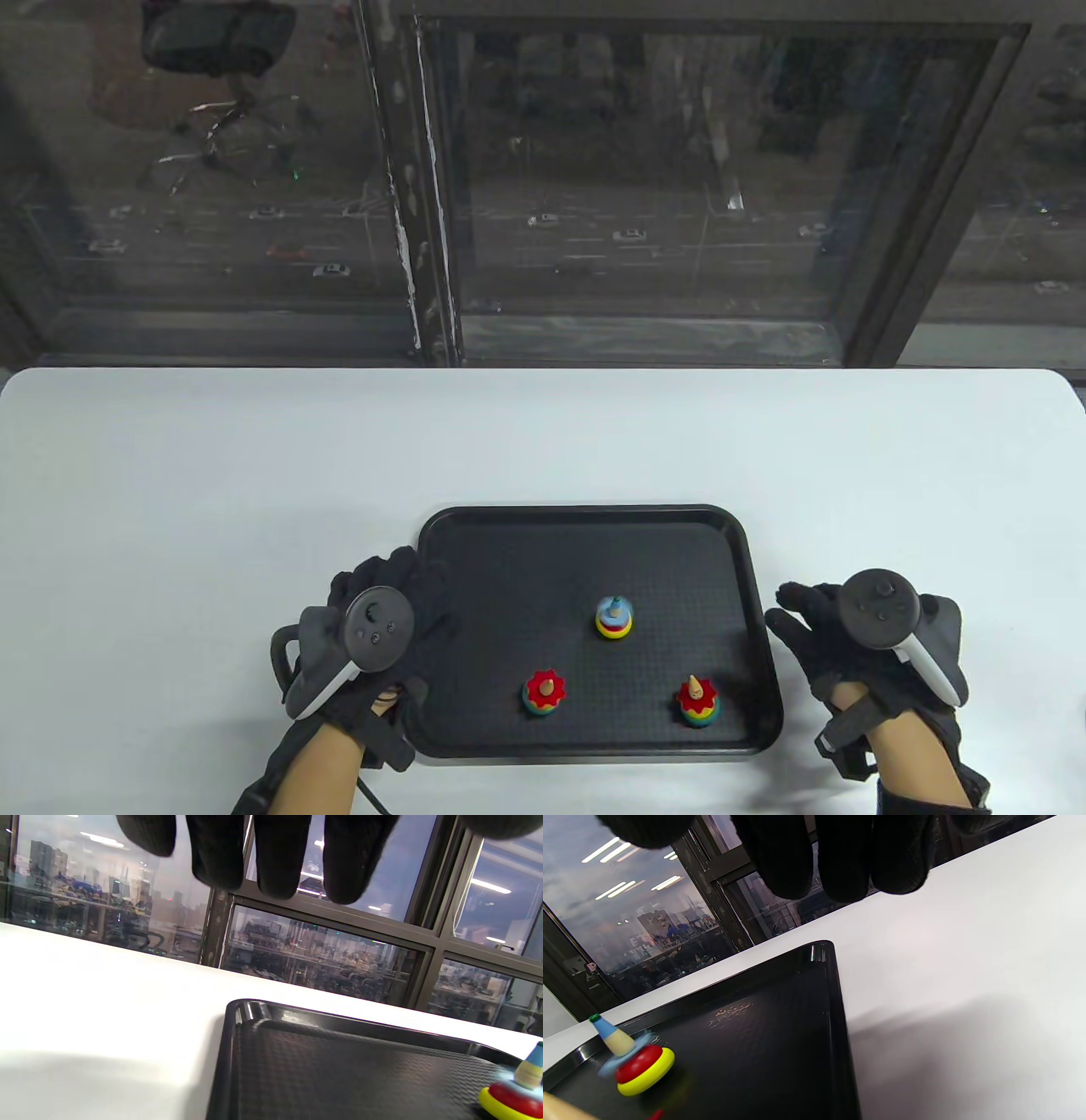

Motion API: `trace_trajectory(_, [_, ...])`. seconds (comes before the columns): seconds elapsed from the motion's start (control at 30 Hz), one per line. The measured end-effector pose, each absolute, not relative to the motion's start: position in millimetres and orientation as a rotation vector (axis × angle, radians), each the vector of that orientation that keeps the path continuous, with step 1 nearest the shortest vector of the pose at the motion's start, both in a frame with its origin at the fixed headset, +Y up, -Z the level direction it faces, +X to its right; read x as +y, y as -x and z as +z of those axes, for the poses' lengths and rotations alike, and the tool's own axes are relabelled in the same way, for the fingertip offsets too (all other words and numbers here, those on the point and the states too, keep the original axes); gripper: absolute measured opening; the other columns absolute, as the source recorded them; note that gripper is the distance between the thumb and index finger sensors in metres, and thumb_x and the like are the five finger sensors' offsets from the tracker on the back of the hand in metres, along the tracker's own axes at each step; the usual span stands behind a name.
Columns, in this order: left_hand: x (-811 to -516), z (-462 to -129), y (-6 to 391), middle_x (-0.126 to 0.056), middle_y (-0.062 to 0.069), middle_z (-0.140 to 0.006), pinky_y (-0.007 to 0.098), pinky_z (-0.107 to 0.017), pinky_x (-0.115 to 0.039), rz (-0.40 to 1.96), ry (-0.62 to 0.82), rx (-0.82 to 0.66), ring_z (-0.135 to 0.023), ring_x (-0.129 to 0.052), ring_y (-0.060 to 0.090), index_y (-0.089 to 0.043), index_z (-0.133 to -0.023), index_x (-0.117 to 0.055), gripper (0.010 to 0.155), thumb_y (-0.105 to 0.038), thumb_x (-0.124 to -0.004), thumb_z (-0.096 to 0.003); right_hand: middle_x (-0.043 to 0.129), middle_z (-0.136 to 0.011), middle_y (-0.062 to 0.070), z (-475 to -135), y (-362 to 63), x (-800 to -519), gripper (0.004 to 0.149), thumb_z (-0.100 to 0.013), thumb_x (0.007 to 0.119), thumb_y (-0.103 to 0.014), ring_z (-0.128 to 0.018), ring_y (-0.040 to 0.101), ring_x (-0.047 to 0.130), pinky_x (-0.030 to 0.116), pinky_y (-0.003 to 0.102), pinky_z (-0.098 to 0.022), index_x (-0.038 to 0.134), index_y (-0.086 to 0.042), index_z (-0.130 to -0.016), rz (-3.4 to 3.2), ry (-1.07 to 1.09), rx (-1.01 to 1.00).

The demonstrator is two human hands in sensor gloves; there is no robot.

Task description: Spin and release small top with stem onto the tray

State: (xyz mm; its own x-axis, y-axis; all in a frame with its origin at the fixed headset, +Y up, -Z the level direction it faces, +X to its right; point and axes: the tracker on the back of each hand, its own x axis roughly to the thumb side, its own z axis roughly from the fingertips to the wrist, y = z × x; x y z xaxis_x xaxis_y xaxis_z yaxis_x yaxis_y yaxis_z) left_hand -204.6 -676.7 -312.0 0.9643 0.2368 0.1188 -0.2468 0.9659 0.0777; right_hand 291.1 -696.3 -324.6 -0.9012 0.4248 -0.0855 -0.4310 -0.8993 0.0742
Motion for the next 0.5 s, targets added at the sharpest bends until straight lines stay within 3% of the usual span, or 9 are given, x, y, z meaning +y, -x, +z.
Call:
trace_trajectory(0.2, [-678,-310,213,-0.036,-0.007,-0.131,0.066,-0.083,-0.034,0.326,-0.072,-0.108,-0.12,-0.036,0.039,-0.05,-0.11,-0.05,0.082,-0.08,-0.051,-0.0344,0.06,-0.106,0.012,-324,-293,-698,0.068,-0.043,0.057,-0.065,-0.095,0.039,0.065,0.044,0.067,-0.07,0.067,-0.03,-0.1,2.675,0.095,0.135])
trace_trajectory(0.5, [-687,-313,210,-0.032,-0.006,-0.132,0.066,-0.083,-0.032,0.307,-0.032,-0.114,-0.121,-0.031,0.04,-0.05,-0.111,-0.046,0.084,-0.082,-0.049,-0.0335,0.042,-0.113,0.011,-322,-294,-699,0.073,-0.042,0.057,-0.067,-0.103,0.042,0.05,0.038,0.068,-0.071,0.051,-0.033,-0.107,2.687,0.072,0.127])
